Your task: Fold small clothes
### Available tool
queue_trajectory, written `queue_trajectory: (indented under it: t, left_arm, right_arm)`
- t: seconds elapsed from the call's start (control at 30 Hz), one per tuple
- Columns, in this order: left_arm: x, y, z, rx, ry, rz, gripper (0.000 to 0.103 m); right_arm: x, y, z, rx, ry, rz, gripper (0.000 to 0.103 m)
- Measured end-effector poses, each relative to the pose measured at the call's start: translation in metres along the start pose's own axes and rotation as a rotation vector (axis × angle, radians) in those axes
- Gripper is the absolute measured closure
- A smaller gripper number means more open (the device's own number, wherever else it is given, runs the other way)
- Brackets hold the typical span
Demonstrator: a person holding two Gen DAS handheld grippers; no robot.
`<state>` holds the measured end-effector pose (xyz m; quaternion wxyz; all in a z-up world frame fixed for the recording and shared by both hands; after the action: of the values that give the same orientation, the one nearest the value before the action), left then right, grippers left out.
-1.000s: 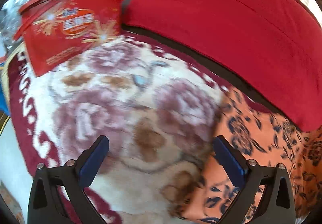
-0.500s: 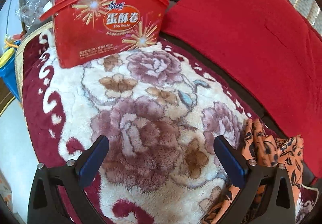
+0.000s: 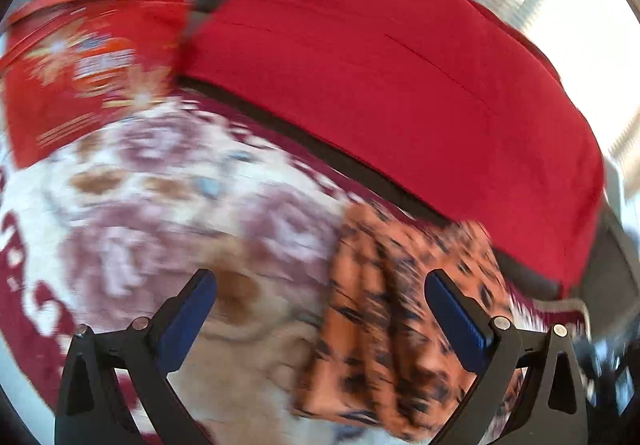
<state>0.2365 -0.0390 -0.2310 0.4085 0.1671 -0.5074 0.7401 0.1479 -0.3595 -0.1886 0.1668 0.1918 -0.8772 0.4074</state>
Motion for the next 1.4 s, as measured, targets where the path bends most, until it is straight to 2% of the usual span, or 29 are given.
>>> queue_trajectory:
  t: [0.07,0.1,0.13,0.2,0.23,0.27,0.33,0.4,0.47,0.57,0.67,0.73,0.77,0.87,0.93,1.07,1.17,1.23,1.3,1.33,1.4]
  left_arm:
    - [-0.007,0.011,0.024,-0.091,-0.003,-0.021,0.0]
    - [-0.015,0.019,0.037,-0.165,-0.041,-0.035,0.0]
    - [-0.022,0.025,0.043,-0.213,-0.082,-0.048,0.0]
    - [-0.055,0.041,0.049,-0.362,-0.3,-0.134,0.0]
    - [-0.066,0.045,0.045,-0.385,-0.366,-0.163,0.0]
    - [-0.072,0.046,0.04,-0.378,-0.387,-0.18,0.0]
    - [-0.074,0.038,0.027,-0.296,-0.35,-0.193,0.0]
    - [-0.078,0.032,0.017,-0.287,-0.413,-0.2,0.0]
    - [-0.083,0.029,0.01,-0.252,-0.403,-0.226,0.0]
    - [-0.086,0.027,0.006,-0.225,-0.381,-0.228,0.0]
    - [-0.087,0.027,0.011,-0.285,-0.41,-0.2,0.0]
    - [-0.092,0.03,0.011,-0.312,-0.427,-0.206,0.0]
    - [-0.093,0.03,0.01,-0.309,-0.424,-0.212,0.0]
    - [-0.091,0.028,0.008,-0.277,-0.405,-0.222,0.0]
    - [-0.085,0.025,0.007,-0.271,-0.393,-0.201,0.0]
    - [-0.057,0.024,0.023,-0.309,-0.357,-0.095,0.0]
    - [-0.04,0.031,0.034,-0.326,-0.306,-0.047,0.0]
    - [-0.047,0.041,0.042,-0.368,-0.307,-0.086,0.0]
    - [-0.065,0.058,0.047,-0.428,-0.374,-0.164,0.0]
    - [-0.071,0.061,0.046,-0.437,-0.384,-0.178,0.0]
    - [-0.068,0.059,0.046,-0.427,-0.386,-0.16,0.0]
  right_arm:
    - [-0.002,-0.004,0.022,-0.051,0.05,-0.003,0.054]
    - [-0.009,-0.001,0.032,-0.078,0.065,-0.032,0.058]
    - [-0.024,0.009,0.041,-0.103,0.08,-0.108,0.064]
    - [-0.038,0.027,0.049,-0.076,0.137,-0.161,0.064]
    - [-0.038,0.03,0.049,-0.045,0.155,-0.144,0.066]
    - [-0.038,0.028,0.047,-0.035,0.157,-0.141,0.066]
    - [-0.041,0.019,0.042,-0.031,0.166,-0.172,0.068]
    - [-0.042,0.006,0.032,0.006,0.177,-0.16,0.066]
    - [-0.041,-0.013,0.031,0.023,0.155,-0.119,0.067]
    - [-0.069,-0.034,0.032,0.037,0.168,-0.145,0.067]
    - [-0.112,-0.047,0.044,0.001,0.213,-0.219,0.066]
    - [-0.147,-0.041,0.065,-0.064,0.236,-0.335,0.065]
    - [-0.15,-0.041,0.068,-0.078,0.23,-0.337,0.065]
    - [-0.142,-0.045,0.062,-0.072,0.207,-0.328,0.065]
    - [-0.126,-0.044,0.057,-0.051,0.184,-0.306,0.065]
    - [-0.08,-0.034,0.038,0.002,0.127,-0.264,0.065]
    - [-0.057,-0.014,0.026,0.091,0.123,-0.301,0.064]
    - [-0.054,0.004,0.027,0.136,0.143,-0.347,0.063]
    - [-0.045,0.016,0.029,0.178,0.153,-0.326,0.063]
    - [-0.042,0.018,0.029,0.178,0.149,-0.321,0.063]
    - [-0.036,0.015,0.03,0.138,0.147,-0.332,0.064]
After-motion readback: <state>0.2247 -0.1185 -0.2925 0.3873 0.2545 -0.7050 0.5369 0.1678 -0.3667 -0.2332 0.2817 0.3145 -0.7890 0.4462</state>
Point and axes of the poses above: each gripper's, at about its wrist camera, not at the fingertips, and x roughly against the way its jaws point, z to its right, y to its underside, the point moved 2 cm from there along -x, roughly the way its jaws point, and after that the axes turned 3 degrees about x, right-handed, at the moved point
